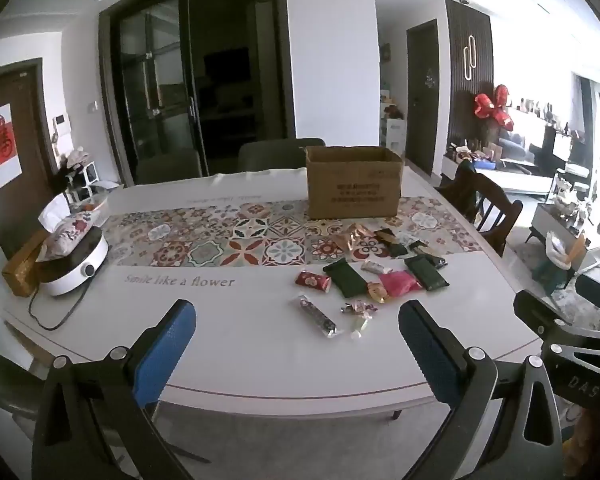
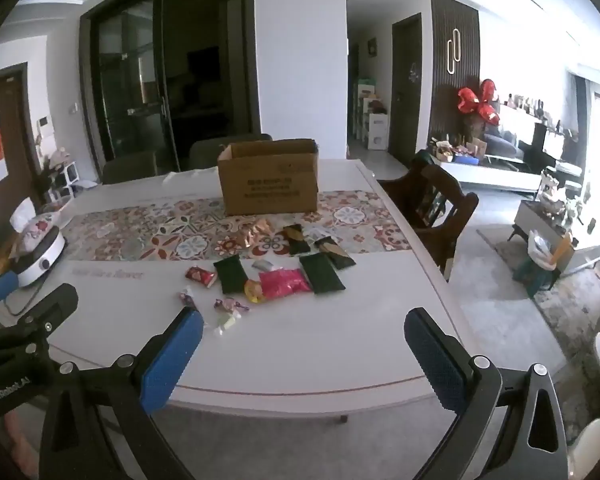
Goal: Organize snacks
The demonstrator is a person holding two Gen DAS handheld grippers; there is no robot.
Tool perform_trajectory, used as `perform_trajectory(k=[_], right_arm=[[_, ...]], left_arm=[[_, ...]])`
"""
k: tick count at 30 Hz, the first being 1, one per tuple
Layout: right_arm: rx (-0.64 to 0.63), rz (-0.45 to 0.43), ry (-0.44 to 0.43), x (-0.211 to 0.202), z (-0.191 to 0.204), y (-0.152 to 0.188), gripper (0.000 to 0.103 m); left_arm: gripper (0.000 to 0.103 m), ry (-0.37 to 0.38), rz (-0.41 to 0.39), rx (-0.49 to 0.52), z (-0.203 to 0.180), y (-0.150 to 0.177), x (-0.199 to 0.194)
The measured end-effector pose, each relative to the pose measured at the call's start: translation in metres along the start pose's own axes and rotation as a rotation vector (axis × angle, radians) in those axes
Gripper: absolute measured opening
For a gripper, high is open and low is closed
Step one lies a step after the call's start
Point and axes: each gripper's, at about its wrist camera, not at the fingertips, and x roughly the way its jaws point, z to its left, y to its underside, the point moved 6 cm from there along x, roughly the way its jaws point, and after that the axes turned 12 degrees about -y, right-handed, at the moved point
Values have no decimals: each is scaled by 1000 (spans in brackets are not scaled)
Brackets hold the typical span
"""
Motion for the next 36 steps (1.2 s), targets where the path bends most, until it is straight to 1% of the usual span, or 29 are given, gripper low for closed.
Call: perform_trajectory(k=[2, 3, 5, 7, 8, 10, 16, 36], right_arm=[[1, -12, -4, -1, 1, 0, 102], [2, -14, -7, -1, 1, 1, 102], [4, -14, -12, -1, 2, 1, 102], [2, -10, -20, -1, 4, 2, 102], [2, -10, -22, -3, 6, 1, 102], [-3, -11, -29, -7, 8, -6, 102], [-19, -13, -43, -6, 19, 2, 102], [-24, -15, -47, -11, 28, 1, 102]], left_arm=[[103, -17, 0, -2, 2, 1, 0], [103, -4, 3, -2, 0, -2, -1], [103, -7, 1, -10, 4, -3, 0], [103, -1, 1, -32, 15, -2, 4], [103, -13, -9, -21, 12, 1, 0], [103, -16, -15, -26, 16, 2, -8], [103, -17, -5, -36, 26, 6, -13], [103, -20, -8, -37, 29, 5, -16]])
